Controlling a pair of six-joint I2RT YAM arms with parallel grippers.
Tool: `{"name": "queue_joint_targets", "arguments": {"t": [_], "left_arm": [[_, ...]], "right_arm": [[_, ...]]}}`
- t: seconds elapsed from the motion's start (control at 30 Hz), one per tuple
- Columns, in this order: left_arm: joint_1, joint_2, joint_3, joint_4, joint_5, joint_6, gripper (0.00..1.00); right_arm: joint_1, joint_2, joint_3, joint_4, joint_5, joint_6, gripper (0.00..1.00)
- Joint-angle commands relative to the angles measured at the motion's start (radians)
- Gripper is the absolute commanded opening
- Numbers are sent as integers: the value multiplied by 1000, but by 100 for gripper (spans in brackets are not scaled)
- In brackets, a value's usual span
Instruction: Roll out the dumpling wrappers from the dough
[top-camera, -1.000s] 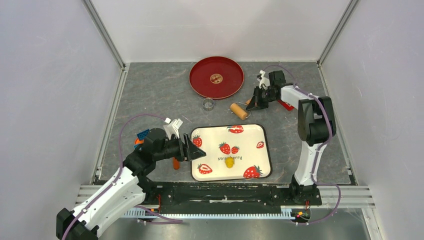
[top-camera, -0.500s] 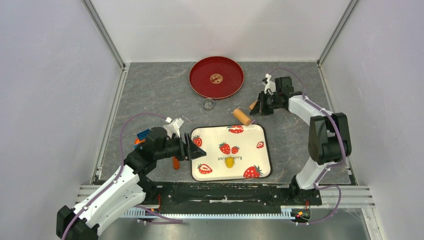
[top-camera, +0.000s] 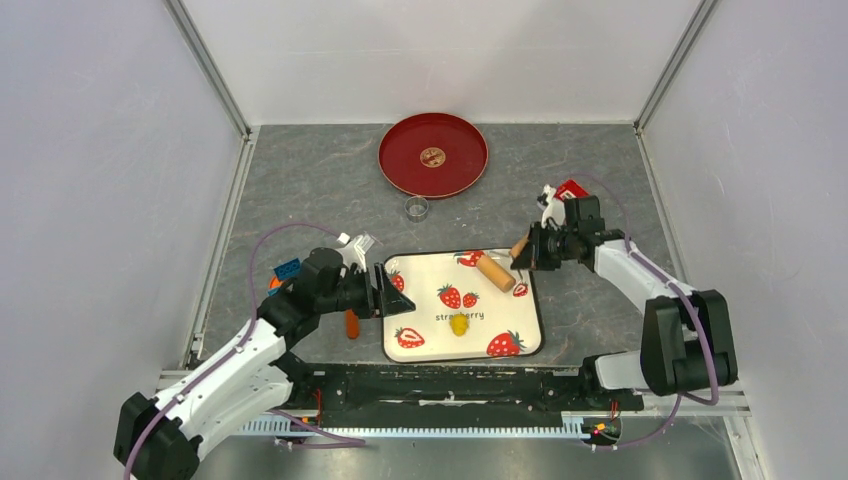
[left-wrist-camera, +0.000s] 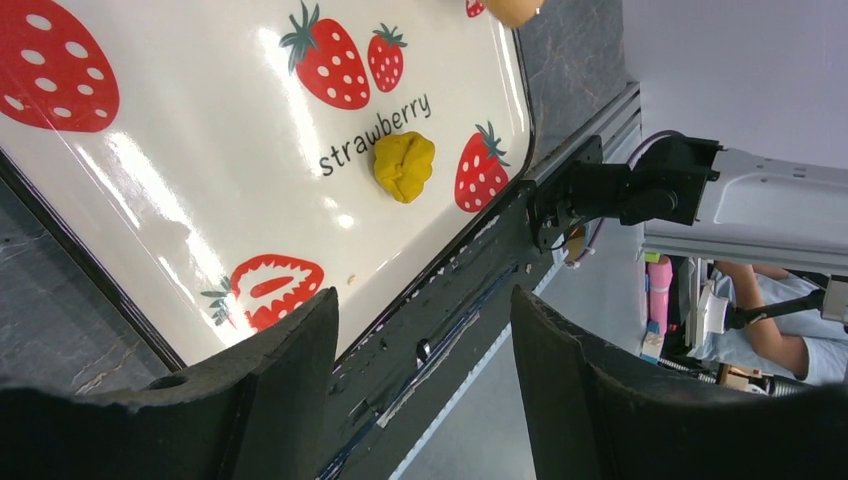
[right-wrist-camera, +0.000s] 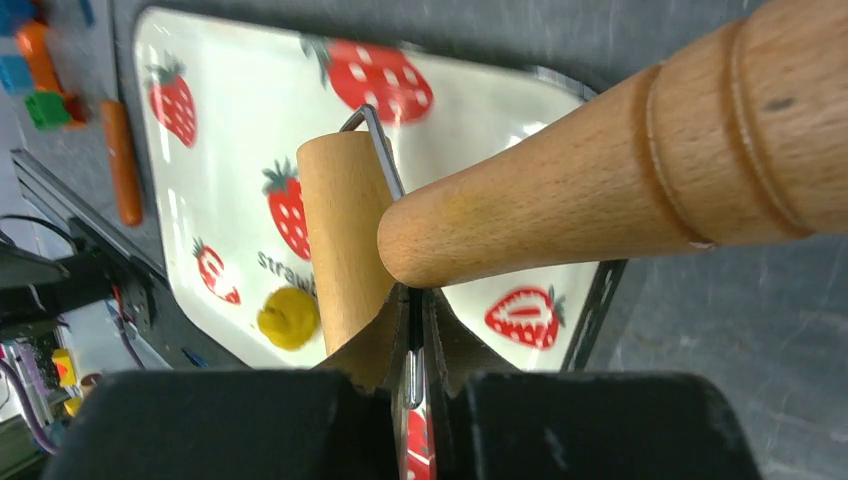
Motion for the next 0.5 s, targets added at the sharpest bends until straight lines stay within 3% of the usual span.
{"name": "queue_joint_targets", "arguments": {"t": [0.0,0.13,0.3,0.47], "left_arm": [[-2,56,51,48,31,11,68],[-16,122,80,72,30,8,69],[-33,170,112,78,21,16,68],[-60,175,134,62,-19,28,68]], "right_arm": [[-3,-86,-95,17,5,-23,0],[-3,-151,-185,15,22,-20,2],[-2,-210,-211,-34,122,-32,40],[-2,-244,-185,-69,182,-28,61]]}}
